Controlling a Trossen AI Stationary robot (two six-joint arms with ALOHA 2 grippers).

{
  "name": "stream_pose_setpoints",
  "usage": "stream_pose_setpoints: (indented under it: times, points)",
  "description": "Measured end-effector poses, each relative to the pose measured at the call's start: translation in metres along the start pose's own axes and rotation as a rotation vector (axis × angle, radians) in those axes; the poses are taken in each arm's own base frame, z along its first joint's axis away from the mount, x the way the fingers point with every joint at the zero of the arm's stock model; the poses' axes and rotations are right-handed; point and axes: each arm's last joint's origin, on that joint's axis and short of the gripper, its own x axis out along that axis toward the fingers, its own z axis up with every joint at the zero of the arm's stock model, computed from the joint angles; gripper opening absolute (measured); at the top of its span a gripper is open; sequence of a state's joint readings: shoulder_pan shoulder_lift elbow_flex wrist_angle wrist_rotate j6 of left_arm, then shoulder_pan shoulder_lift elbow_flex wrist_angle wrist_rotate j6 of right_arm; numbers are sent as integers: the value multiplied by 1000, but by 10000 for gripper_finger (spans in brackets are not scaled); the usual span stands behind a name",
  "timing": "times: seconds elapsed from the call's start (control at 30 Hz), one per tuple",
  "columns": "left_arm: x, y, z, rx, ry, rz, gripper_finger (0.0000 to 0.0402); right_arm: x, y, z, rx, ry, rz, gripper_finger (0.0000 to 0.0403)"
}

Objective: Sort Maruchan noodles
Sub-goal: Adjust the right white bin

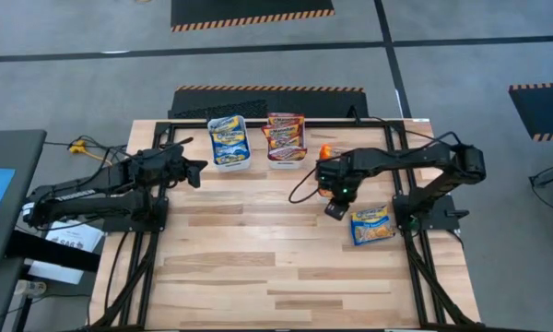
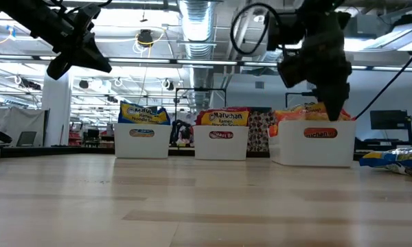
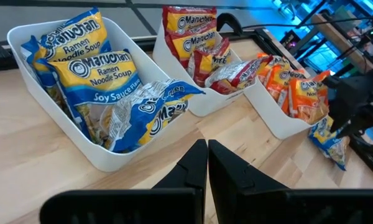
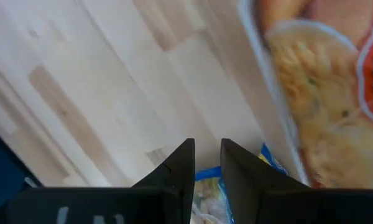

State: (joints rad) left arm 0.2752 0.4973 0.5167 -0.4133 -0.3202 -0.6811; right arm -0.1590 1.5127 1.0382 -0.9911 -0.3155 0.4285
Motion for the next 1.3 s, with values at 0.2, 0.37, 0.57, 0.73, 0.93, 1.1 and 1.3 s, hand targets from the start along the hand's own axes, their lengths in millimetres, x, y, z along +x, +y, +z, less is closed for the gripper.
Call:
stream_pose_setpoints:
  times: [0.2,0.37,0.57,0.73,0.93,1.1,1.3]
  points:
    - [0,0,0,-2,-2,-1,0,6,-13,1,43,-23,-47,101]
    - [0,0,0,6,-4,1,0,4,-26,7,37,-79,-120,101]
    - [0,0,0,14,-7,6,0,-2,-41,17,33,-162,-181,101]
    - [0,0,0,14,-8,6,0,-9,-62,21,9,-164,-230,101]
    - [0,0,1,14,-9,5,0,-19,-91,24,32,-172,-314,101]
    - [0,0,0,14,-9,5,0,-26,-109,29,88,-232,-314,101]
    - [0,0,1,17,-10,7,0,-30,-117,32,112,-269,-306,101]
